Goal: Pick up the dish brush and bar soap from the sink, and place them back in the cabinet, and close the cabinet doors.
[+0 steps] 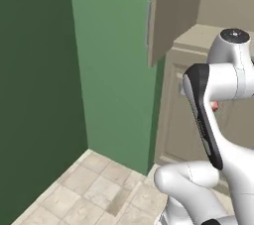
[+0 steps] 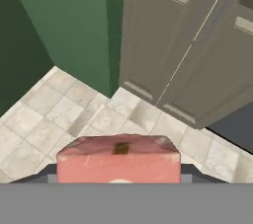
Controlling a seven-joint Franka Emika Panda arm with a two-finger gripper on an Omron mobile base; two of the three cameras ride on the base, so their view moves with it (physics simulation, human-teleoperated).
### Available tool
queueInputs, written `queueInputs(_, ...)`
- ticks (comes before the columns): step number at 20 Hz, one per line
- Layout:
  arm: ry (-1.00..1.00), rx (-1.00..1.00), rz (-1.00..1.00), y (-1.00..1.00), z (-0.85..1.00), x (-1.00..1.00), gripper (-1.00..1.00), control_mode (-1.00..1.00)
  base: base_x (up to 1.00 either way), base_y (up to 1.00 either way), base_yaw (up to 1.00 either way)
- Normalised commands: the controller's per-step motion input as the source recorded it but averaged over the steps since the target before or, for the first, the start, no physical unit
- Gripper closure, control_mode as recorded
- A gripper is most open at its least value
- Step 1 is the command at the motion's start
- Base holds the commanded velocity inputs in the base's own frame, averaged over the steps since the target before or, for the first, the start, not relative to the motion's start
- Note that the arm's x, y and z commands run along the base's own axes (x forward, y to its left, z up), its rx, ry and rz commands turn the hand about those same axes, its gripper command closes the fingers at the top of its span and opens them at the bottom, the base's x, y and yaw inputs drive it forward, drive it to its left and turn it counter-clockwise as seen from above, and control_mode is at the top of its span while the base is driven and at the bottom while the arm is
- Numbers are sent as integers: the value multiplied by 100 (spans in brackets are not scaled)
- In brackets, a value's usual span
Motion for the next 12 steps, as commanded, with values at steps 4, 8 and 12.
queueInputs(4, 0, 0, 0, 0, 0, 0, 100, 100, 0, 10, -56)
queueInputs(8, 0, 0, 0, 0, 0, 0, 100, 100, 0, 34, -50)
queueInputs(12, 0, 0, 0, 0, 0, 0, 100, 100, 9, 53, -44)
